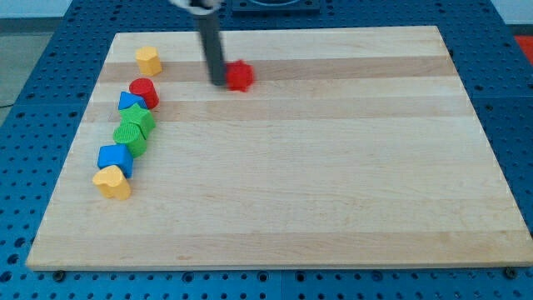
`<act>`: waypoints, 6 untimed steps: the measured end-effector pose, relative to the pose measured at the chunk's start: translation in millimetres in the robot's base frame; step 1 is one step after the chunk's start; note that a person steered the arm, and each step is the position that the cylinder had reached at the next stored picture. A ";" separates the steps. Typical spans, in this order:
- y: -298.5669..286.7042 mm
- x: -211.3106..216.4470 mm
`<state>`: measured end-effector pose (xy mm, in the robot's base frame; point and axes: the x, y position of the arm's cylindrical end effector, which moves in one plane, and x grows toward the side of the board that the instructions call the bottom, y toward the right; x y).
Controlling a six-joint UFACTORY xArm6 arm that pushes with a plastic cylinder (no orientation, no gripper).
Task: Move your arm to the left side of the red circle
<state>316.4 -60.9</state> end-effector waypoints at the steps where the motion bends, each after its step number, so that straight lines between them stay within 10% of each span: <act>1: 37.5 -2.7; 6: -225.1 3.2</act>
